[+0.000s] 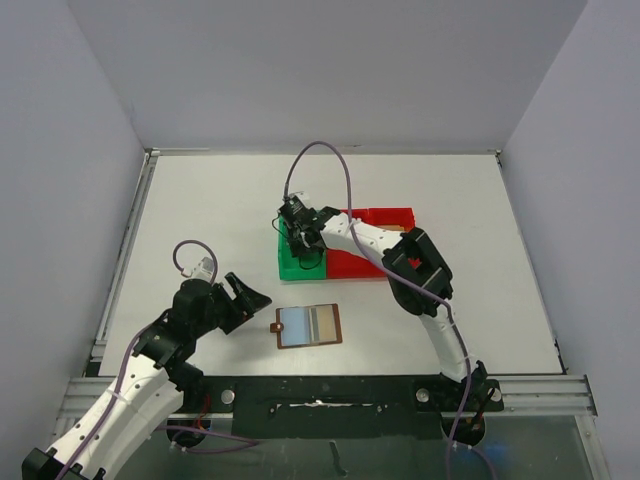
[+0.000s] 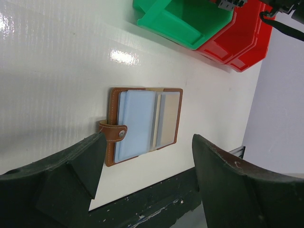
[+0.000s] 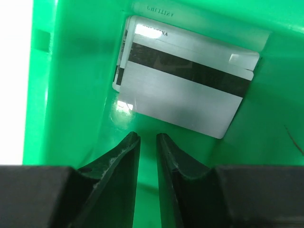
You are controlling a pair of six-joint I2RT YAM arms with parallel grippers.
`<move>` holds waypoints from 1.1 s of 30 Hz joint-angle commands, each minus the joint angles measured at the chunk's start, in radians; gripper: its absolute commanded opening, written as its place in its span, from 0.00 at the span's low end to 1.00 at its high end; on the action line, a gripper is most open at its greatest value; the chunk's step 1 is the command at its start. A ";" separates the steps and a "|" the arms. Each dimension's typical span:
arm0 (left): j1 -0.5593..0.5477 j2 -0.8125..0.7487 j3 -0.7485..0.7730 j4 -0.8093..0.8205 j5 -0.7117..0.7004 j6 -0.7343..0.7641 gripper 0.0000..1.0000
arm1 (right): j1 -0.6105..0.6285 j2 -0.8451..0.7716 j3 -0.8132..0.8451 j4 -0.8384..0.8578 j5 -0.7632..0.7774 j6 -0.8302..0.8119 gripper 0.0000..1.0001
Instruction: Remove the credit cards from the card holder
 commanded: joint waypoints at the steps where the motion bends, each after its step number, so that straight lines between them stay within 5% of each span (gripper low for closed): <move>1: 0.006 -0.004 0.042 0.033 -0.007 0.014 0.73 | -0.005 0.010 0.080 -0.020 0.047 0.014 0.23; 24: 0.006 -0.026 0.036 0.021 -0.016 0.007 0.73 | -0.008 0.062 0.122 -0.001 0.159 0.018 0.26; 33: 0.006 -0.041 0.034 0.012 -0.014 0.003 0.73 | -0.004 -0.055 0.053 0.116 0.003 -0.056 0.35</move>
